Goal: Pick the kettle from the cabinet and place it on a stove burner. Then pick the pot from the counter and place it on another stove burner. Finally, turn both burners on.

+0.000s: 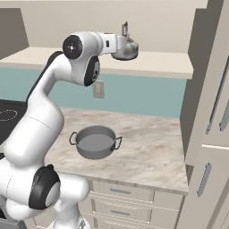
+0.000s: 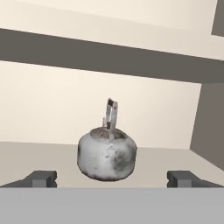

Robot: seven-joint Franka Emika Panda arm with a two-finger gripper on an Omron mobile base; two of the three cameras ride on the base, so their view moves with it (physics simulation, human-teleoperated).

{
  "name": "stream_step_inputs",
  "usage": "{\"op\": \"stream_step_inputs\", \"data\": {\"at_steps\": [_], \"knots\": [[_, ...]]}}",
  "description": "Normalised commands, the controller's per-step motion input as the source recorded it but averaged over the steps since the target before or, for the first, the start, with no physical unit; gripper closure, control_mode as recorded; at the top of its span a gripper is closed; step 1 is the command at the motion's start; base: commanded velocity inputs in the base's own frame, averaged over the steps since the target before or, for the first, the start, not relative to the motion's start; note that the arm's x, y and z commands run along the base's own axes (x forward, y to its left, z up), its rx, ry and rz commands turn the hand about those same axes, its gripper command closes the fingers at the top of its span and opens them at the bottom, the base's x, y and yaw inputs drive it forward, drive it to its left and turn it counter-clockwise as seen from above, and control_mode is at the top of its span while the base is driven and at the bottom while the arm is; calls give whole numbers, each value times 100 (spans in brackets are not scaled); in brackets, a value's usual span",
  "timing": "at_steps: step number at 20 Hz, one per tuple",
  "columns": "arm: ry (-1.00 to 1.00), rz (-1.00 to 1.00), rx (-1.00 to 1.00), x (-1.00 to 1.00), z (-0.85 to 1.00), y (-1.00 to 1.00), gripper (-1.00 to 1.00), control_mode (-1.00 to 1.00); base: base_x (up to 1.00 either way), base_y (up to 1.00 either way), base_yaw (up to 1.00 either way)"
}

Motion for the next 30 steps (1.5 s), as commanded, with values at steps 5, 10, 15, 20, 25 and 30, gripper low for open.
{"op": "stream_step_inputs", "data": {"at_steps": [5,10,15,20,25,30], "knots": [[0,0,0,39,0,-9,-100,-100,0,0,0],[0,0,0,40,0,-5,-100,-100,0,0,0],[0,0,0,44,0,-4,-100,-100,0,0,0],[0,0,0,43,0,-4,-100,-100,0,0,0],[2,0,0,42,0,-8,-100,-100,0,0,0],[3,0,0,36,0,-19,-100,-100,0,0,0]]}}
